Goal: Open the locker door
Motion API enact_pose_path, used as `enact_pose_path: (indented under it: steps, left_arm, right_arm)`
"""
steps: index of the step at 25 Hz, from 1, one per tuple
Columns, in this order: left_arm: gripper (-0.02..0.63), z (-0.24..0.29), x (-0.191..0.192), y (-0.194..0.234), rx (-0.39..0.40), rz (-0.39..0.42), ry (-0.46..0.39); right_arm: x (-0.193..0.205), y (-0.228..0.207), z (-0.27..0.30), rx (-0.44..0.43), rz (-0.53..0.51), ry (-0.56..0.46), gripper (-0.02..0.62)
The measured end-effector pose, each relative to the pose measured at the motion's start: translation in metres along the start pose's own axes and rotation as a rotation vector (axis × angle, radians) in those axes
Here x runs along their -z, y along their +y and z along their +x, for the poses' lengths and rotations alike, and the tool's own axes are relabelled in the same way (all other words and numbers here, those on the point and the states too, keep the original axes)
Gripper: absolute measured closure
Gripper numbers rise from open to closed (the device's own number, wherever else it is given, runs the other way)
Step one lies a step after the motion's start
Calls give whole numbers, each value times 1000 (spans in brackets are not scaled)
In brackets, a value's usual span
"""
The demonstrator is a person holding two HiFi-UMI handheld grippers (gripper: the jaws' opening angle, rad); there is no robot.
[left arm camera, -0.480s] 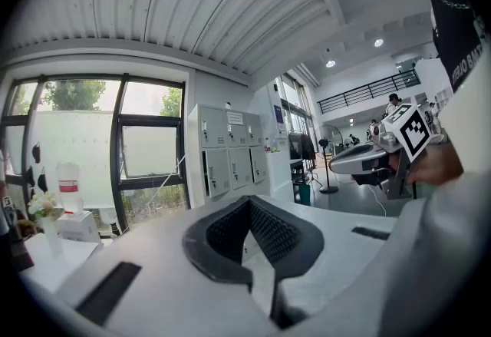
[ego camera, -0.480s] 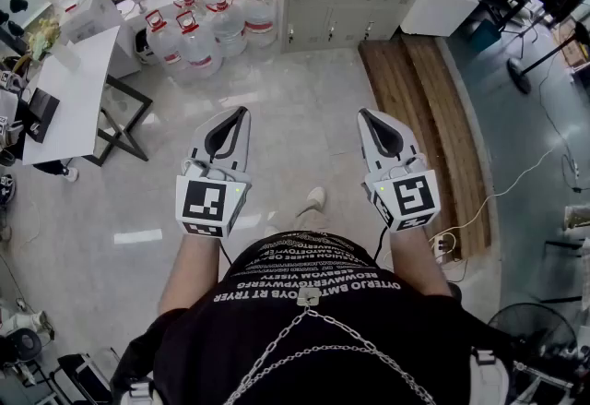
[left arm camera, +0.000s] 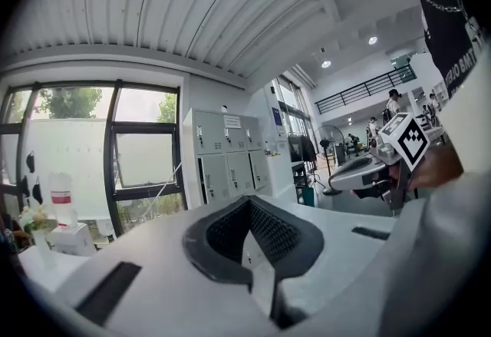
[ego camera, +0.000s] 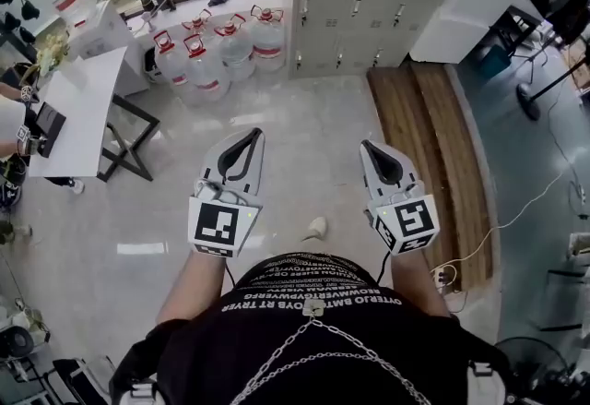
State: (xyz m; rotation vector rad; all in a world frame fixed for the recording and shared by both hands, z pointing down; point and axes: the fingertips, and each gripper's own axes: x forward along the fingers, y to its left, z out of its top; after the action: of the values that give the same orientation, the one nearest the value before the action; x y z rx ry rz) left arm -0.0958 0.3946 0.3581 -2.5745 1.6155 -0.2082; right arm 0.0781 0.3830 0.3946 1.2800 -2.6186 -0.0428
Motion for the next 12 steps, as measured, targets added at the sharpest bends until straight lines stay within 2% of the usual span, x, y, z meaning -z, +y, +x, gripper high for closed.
enact_pose_path:
  steps: [12]
  left_arm:
    - [603,131,-17,-17,10,15,-1]
  right_arm:
    - [12,-120,38,-35,81,-26,598]
